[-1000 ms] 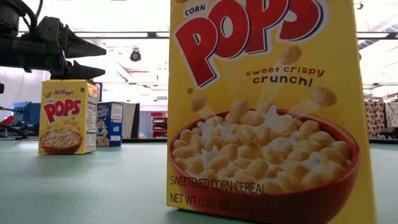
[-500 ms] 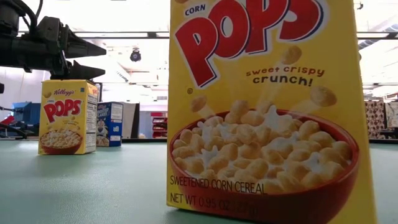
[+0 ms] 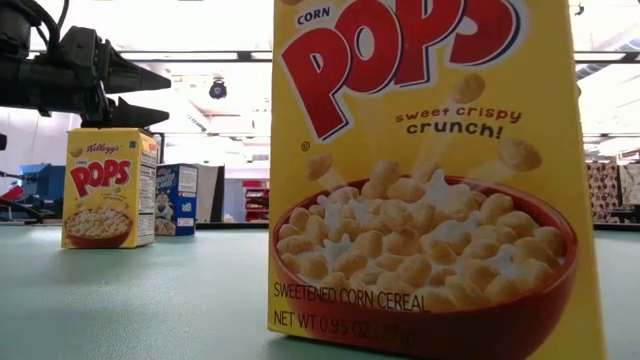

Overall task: Stack cereal on shelf
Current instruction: Put the right pink cereal box on the shelf

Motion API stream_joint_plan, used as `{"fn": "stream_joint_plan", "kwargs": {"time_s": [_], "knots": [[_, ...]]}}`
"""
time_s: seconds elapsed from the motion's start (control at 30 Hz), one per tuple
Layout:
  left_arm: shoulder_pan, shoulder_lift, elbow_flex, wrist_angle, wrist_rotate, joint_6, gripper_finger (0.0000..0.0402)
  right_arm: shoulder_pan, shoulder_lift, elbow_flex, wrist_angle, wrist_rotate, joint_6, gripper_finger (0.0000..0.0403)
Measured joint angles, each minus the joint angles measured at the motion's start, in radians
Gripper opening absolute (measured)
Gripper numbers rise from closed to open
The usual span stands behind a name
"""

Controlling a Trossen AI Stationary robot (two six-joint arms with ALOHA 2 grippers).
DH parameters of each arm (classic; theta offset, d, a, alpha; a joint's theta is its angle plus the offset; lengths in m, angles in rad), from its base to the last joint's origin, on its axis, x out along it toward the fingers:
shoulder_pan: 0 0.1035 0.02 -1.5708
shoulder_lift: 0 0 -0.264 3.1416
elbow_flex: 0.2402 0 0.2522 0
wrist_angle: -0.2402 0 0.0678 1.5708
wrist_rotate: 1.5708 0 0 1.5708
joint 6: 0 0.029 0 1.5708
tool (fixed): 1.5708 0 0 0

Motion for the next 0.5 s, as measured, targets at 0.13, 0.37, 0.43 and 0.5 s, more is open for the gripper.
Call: {"fn": "stream_joint_plan", "kwargs": {"time_s": [0.13, 0.37, 0.43, 0.5], "knots": [[0.0, 0.0, 0.0, 0.0, 0.0, 0.0, 0.04, -0.002, -0.002, 0.003, -0.009, 0.044, -0.093, 0.0149], [0.0, 0.0, 0.0, 0.0, 0.0, 0.0, 0.04, -0.026, -0.01, 0.051, -0.096, 0.276, -0.3, 0.0149], [0.0, 0.0, 0.0, 0.0, 0.0, 0.0, 0.04, -0.05, -0.017, 0.065, -0.103, 0.337, -0.439, 0.0149], [0.0, 0.0, 0.0, 0.0, 0.0, 0.0, 0.04, -0.089, -0.02, 0.081, -0.102, 0.356, -0.605, 0.0149]]}}
